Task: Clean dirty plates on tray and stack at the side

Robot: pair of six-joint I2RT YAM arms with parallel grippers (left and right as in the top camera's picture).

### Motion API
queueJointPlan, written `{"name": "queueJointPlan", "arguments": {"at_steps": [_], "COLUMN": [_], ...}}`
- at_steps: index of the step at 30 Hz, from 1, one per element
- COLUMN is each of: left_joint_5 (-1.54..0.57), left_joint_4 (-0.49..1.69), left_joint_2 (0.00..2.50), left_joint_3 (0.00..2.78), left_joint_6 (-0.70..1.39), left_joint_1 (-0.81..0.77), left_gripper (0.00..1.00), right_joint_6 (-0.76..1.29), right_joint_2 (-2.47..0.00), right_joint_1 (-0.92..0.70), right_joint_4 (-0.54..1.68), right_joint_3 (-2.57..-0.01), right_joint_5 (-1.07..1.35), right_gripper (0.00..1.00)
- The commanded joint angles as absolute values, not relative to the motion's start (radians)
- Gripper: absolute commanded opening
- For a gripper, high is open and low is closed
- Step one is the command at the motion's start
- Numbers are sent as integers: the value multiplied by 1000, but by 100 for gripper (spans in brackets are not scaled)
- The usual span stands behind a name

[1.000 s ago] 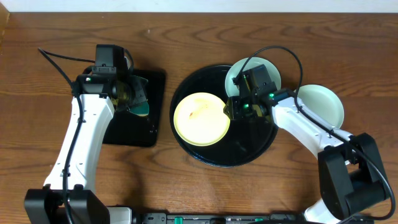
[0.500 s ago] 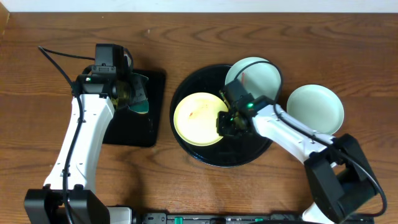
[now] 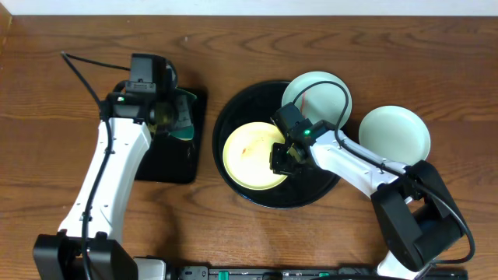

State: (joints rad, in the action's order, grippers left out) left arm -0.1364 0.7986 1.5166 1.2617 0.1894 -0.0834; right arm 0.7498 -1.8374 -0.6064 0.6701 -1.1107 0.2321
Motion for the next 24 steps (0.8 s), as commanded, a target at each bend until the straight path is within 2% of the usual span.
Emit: {"name": "queueJointPlan", "arguments": {"at_steps": [1,12,24], "left_joint_5": [-145,-149,-149], "left_joint_4": [788,787,750], "left_joint_2": [1516,1517,1542], "left_joint_3": [1261,1261,1261], "left_joint_6": [168,37,11], "left_joint_1": [-89,-123,-225], "left_gripper": [8,8,8], "right_joint_6": [706,641,673], "right_joint_2": [-1842,-1842,-1855], "right_joint_1": [-592,-569,-599], "right_joint_4": [724,953,882], "right_joint_3": [-1172,-1260,-1163], "right_joint_5": [236,236,206], "right_gripper": [28,29,27]}}
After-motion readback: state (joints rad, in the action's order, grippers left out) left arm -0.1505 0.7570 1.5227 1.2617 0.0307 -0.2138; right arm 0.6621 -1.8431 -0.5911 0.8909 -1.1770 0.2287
